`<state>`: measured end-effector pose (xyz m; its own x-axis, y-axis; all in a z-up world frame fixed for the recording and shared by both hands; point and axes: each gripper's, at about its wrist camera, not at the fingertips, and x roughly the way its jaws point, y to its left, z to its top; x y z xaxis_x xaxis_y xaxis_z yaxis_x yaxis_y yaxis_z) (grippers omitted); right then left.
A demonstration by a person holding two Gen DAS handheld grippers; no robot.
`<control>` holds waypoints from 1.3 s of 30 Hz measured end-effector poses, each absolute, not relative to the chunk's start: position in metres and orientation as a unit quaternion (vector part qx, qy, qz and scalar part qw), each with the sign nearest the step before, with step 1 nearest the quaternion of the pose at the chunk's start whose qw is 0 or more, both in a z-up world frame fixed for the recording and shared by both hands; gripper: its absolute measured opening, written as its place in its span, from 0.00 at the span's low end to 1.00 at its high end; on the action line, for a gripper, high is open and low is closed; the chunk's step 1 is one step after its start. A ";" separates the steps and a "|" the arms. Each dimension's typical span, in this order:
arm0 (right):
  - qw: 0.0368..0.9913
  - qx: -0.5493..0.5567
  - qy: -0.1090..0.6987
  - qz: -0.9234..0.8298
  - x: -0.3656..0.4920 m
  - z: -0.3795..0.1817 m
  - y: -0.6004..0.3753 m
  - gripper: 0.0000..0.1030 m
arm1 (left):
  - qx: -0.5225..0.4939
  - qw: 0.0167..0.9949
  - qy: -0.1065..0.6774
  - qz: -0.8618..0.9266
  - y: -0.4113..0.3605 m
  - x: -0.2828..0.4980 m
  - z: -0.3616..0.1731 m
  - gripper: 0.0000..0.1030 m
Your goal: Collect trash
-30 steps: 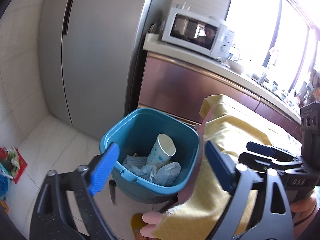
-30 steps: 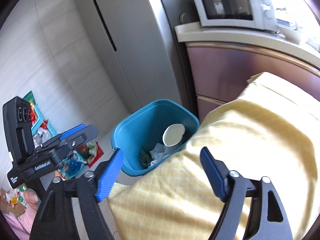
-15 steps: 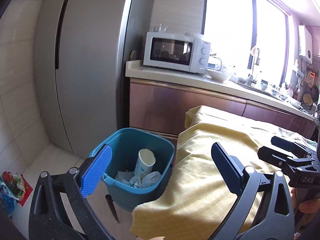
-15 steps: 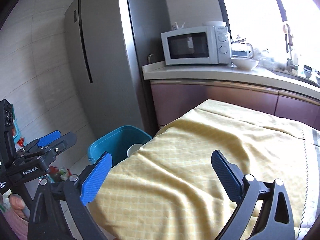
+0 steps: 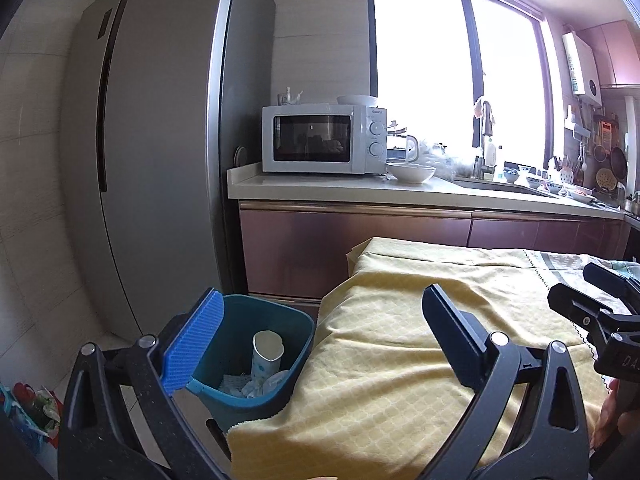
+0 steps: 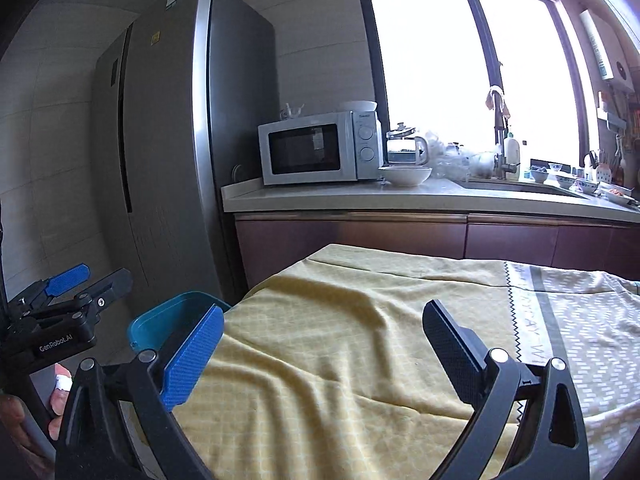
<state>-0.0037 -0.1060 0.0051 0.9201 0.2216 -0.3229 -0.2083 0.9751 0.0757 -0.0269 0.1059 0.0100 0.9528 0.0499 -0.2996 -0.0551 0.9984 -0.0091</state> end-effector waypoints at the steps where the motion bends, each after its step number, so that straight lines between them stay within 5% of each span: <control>1: 0.980 0.019 0.166 0.104 -0.005 0.005 -0.108 0.93 | -0.006 0.989 0.149 0.025 0.102 -0.029 0.010 0.95; 39: 0.986 0.039 0.150 0.057 -0.022 0.001 -0.143 0.93 | 0.009 0.992 0.128 0.002 0.062 -0.039 0.012 0.95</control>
